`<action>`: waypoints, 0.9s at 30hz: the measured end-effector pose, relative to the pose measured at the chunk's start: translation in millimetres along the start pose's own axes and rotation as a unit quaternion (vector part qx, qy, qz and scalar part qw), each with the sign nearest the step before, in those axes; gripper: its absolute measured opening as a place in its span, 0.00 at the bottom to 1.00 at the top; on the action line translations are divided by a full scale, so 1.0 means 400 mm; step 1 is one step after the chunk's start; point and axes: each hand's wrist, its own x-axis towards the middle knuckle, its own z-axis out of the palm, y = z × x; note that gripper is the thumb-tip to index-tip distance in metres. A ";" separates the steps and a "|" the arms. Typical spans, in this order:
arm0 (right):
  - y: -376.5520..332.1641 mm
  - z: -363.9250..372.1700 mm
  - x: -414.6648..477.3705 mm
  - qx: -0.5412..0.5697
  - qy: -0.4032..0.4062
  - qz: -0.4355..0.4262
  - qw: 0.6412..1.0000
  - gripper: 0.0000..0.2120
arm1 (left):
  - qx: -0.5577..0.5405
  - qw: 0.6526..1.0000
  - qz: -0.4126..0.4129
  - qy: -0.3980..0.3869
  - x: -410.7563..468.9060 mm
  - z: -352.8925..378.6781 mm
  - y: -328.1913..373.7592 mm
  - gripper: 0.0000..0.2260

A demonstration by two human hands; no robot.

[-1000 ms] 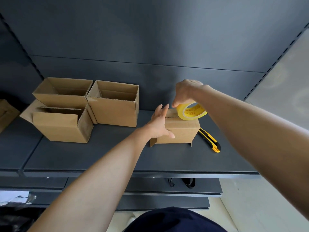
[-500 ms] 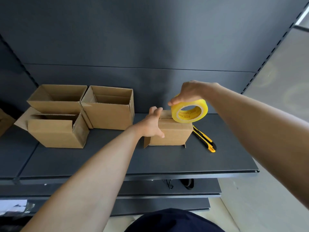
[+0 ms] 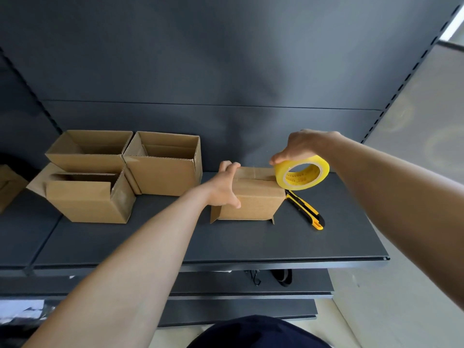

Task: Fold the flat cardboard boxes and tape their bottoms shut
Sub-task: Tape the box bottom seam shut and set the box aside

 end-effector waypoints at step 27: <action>0.028 0.101 0.030 0.023 -0.081 0.034 0.996 0.35 | -0.038 0.999 -0.035 -0.009 -0.039 0.041 -0.022 0.45</action>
